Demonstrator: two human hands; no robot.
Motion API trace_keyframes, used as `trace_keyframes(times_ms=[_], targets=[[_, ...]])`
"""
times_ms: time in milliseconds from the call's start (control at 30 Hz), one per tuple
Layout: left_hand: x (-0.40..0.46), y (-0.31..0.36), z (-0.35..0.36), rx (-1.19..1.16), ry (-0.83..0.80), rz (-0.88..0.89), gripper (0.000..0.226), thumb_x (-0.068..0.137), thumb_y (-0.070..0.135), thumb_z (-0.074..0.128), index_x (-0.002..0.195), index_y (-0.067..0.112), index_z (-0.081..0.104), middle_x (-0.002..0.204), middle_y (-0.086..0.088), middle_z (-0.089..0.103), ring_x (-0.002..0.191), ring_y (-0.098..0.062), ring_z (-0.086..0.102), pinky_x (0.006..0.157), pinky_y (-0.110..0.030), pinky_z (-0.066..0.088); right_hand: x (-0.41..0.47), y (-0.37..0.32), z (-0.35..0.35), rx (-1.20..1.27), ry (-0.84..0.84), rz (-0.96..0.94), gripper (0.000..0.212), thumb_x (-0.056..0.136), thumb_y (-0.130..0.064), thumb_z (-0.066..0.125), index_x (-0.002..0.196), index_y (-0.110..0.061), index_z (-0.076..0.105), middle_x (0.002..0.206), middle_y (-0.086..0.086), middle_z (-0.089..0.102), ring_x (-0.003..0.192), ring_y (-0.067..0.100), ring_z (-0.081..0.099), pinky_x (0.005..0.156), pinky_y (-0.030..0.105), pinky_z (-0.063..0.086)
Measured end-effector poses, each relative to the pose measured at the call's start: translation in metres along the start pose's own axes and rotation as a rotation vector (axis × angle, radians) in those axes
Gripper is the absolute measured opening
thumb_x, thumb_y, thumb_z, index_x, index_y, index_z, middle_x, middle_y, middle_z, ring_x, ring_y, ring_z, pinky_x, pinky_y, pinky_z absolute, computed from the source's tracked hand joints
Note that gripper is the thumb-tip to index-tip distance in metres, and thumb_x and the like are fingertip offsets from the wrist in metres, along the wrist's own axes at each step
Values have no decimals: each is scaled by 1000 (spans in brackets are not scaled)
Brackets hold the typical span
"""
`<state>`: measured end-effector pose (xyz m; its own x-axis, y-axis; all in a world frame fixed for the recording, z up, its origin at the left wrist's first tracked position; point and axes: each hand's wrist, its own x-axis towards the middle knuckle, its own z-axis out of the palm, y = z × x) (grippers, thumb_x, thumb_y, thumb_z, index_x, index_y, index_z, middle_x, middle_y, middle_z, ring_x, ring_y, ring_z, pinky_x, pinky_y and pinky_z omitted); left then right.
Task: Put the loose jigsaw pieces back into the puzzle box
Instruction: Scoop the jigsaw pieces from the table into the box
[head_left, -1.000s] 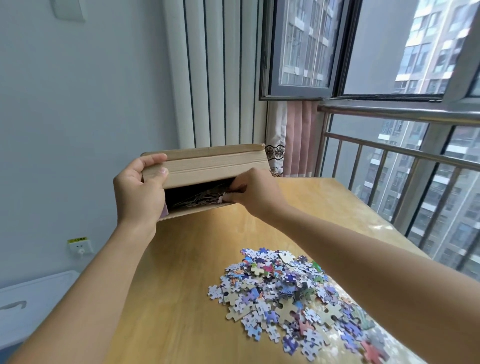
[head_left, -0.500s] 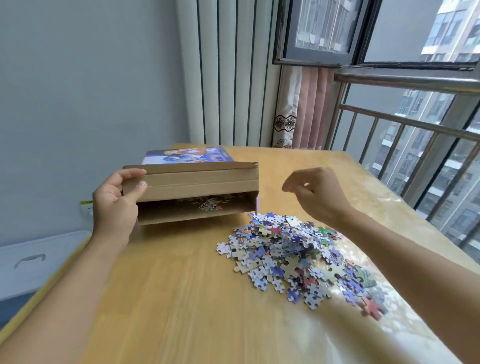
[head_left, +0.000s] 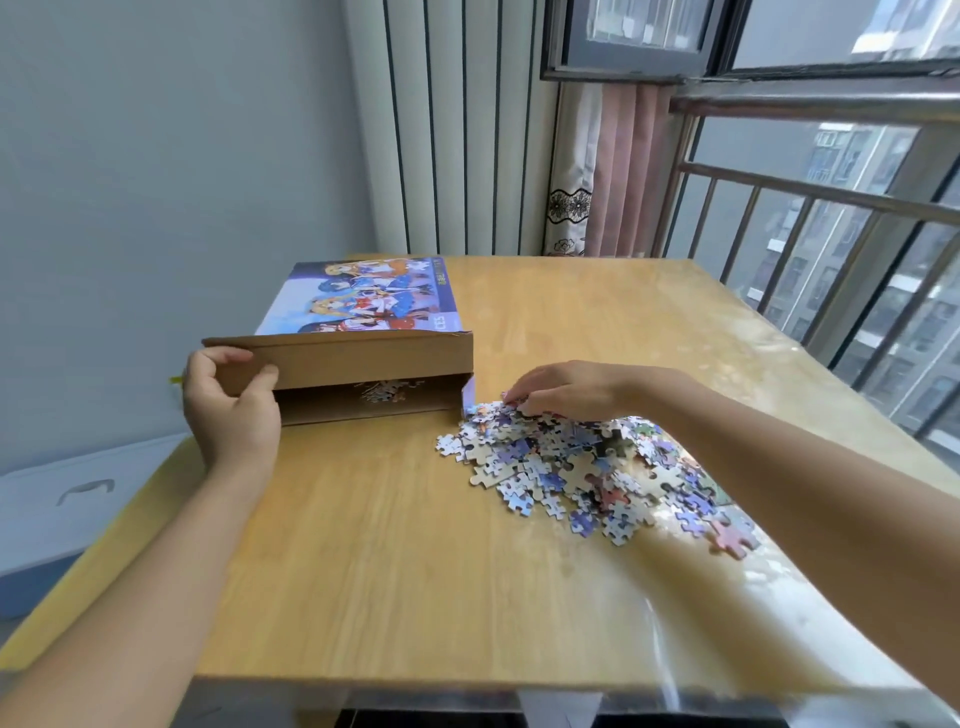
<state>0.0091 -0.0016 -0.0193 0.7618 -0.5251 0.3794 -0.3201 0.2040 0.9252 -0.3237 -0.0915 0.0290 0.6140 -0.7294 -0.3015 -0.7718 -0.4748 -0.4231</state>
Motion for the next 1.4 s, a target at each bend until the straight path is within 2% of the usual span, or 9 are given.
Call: trace_keyframes(times_ms=[100,233,367,533,667,867,1000,1167,1400], targets=[[-14,7,6,118,24,25,36,77,10,74,103,22,53,125,0,42,113,-16,50,96,-22,40,-22,5,-2,-24,62,16,50,96,-57,53,142,-38,52,150,-12,49,138,15,44,115,39,32],[-42,10,16,278,-33,-71,50,76,17,82,115,13,51,152,-13,29,140,-31,36,106,-30,35,-57,15,-10,-102,97,39,107,63,-75,77,153,-47,27,162,-19,26,147,11,29,121,42,27],[-67,11,25,283,-120,-65,57,74,22,87,121,18,54,148,-12,32,135,-24,39,105,-24,31,-71,20,-6,-203,8,111,137,41,-73,88,154,-52,13,163,-17,22,149,16,26,120,50,29],[-74,14,26,371,-173,-39,52,76,16,87,121,17,60,143,-16,39,133,-28,41,102,-25,32,-64,17,3,-191,24,69,108,60,-56,91,149,-55,29,155,-12,39,140,19,41,112,47,40],[-74,13,28,321,-337,132,33,74,21,89,100,22,69,105,-6,69,93,-24,65,85,-33,50,-59,16,4,-216,114,68,86,71,-49,86,144,-52,42,143,-6,50,124,23,53,99,46,50],[-59,28,16,552,-122,712,41,67,4,87,95,9,58,101,-15,57,95,-34,49,84,-43,37,-61,23,8,-201,151,45,97,63,-62,86,146,-50,36,146,-11,42,129,18,48,104,44,46],[-25,25,8,857,-208,698,54,81,22,81,130,14,61,113,-18,68,103,-41,56,90,-47,35,-60,19,8,-250,116,53,91,70,-57,84,148,-45,39,145,-8,47,130,20,49,104,43,46],[-6,54,12,871,-332,679,12,92,15,66,94,14,77,81,-23,71,72,-47,60,66,-45,48,-59,21,1,-229,165,36,68,75,-41,86,136,-40,56,134,-8,61,114,21,60,96,43,52],[22,114,46,773,-285,772,19,87,14,52,85,19,70,70,-11,66,67,-40,55,64,-40,45,-59,22,-13,-156,319,28,44,80,-20,82,122,-23,68,114,-1,72,97,21,67,87,39,58]])
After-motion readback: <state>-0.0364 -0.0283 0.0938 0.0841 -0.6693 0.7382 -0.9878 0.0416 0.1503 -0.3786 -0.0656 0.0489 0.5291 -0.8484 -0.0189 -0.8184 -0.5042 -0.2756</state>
